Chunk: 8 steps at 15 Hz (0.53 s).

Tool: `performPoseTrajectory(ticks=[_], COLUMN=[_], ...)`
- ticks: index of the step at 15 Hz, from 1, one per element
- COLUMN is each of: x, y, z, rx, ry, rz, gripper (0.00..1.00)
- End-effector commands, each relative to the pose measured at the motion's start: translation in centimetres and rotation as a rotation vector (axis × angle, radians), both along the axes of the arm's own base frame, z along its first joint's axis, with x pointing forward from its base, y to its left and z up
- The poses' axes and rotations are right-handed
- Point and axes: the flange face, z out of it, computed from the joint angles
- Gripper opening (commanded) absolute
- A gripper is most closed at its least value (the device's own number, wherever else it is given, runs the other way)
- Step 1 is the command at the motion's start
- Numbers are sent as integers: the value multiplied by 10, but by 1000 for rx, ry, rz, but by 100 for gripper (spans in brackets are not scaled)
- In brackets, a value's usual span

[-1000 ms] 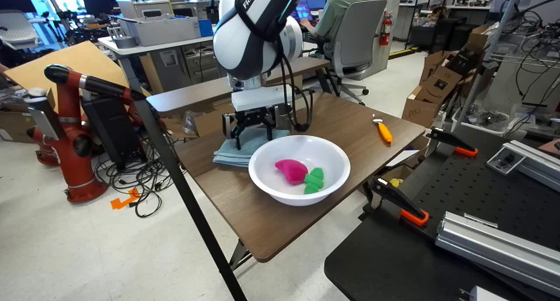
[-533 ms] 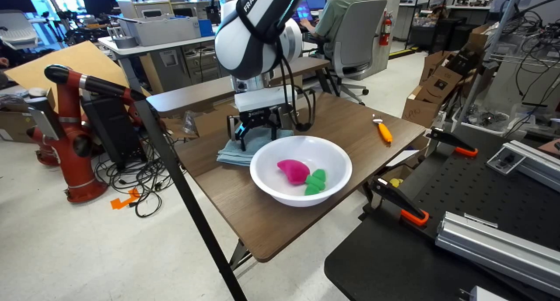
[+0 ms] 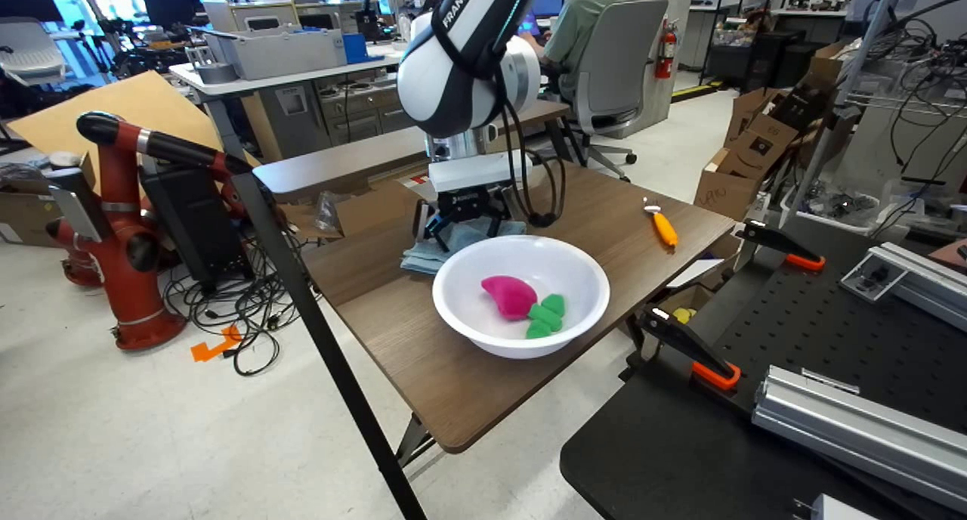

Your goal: Slide the towel to the right on the desk

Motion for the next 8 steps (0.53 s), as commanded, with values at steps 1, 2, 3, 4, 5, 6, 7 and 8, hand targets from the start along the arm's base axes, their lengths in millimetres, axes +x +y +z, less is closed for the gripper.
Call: performPoseTrajectory(ticks=[1, 2, 3, 4, 5, 6, 7, 8], x=[-10, -13, -16, -17, -18, -20, -21, -23], y=[-16, -20, -25, -29, -33, -38, -43, -48], z=[-16, -18, -19, -18, -18, -16, -15, -14], rx=[1, -4, -9, -13, -17, -24, -29, -36], ry=[37, 45, 49, 49, 49, 50, 49, 49], rz=[-49, -61, -69, -78, -86, -97, -109, -121], gripper=[100, 100, 100, 100, 100, 100, 100, 100])
